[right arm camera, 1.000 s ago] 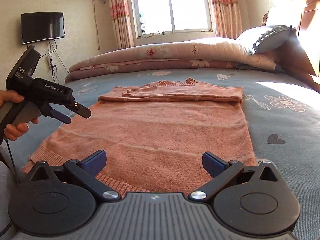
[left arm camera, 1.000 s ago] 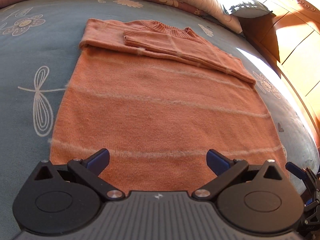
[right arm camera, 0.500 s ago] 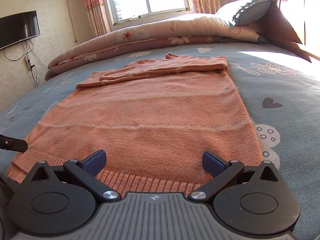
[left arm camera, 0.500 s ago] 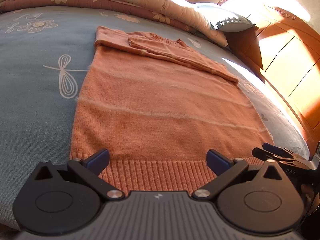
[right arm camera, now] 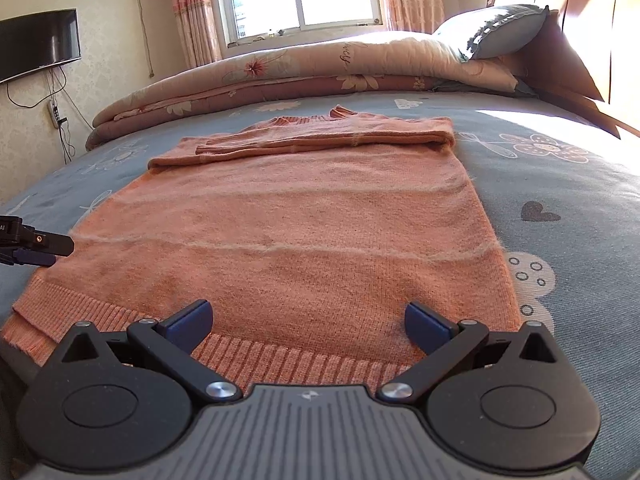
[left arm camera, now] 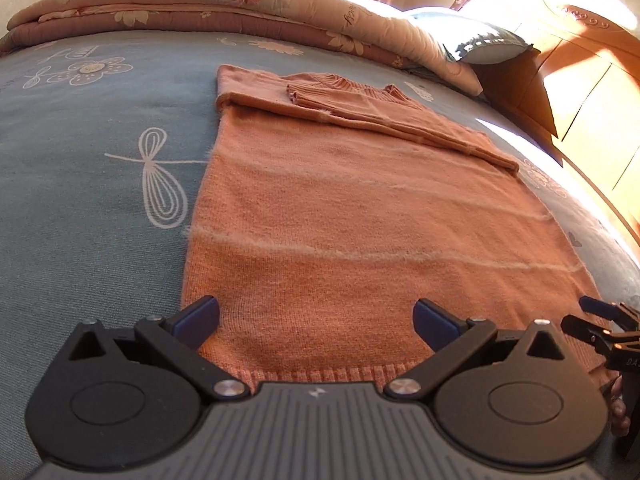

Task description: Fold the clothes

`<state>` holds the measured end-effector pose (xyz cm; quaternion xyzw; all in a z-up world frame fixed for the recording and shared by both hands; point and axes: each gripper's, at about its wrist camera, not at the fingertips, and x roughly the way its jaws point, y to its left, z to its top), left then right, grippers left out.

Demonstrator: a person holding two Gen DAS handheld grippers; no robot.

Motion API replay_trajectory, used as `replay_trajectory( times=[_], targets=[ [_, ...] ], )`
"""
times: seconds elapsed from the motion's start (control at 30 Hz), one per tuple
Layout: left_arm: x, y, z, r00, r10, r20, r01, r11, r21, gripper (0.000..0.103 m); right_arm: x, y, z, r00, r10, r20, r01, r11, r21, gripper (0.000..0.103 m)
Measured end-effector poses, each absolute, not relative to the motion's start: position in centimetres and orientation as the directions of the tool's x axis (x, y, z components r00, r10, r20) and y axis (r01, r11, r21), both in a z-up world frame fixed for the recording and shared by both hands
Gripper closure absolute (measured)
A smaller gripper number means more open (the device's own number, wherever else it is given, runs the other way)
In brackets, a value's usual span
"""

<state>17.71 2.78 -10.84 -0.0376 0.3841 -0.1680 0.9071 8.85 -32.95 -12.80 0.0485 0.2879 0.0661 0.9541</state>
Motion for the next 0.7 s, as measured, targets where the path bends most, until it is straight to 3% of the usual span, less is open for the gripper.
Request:
replay_trajectory(
  times=[0.13, 0.3, 0.47, 0.5, 0.63, 0.7],
  targets=[
    [16.9, 0.5, -11.1, 0.647, -0.254, -0.719, 0.365, 0.931, -0.001, 0.001, 8.9, -32.7, -13.0, 0.828, 0.129, -0.545, -0.088, 0.991, 0.101, 0.000],
    [16.8, 1.1, -9.4, 0.610, -0.321, -0.724, 0.334, 0.933, -0.133, 0.001, 9.0, -32.2, -13.0, 0.821, 0.094, -0.563, -0.082, 0.995, 0.047, 0.000],
    [13.6, -0.7, -7.2, 0.683, -0.287, -0.672, 0.435, 0.898, 0.059, 0.001, 8.6, -33.2, -10.7, 0.794, 0.151, -0.589, -0.111, 0.988, 0.103, 0.000],
    [12.9, -1.1, -6.8, 0.697, -0.284, -0.658, 0.453, 0.886, 0.098, 0.001, 8.2, -33.3, -9.8, 0.802, 0.166, -0.573, -0.127, 0.986, 0.108, 0.005],
    [11.8, -0.4, -5.3, 0.693, -0.311, -0.650, 0.470, 0.879, 0.081, 0.001, 5.8, -30.5, -6.9, 0.802, 0.255, -0.540, -0.324, 0.945, -0.035, 0.045],
    [12.0, 0.4, -4.8, 0.705, -0.292, -0.647, 0.436, 0.897, 0.070, 0.001, 4.6, -28.0, -6.5, 0.766, 0.345, -0.543, -0.467, 0.879, -0.100, 0.052]
  ],
)
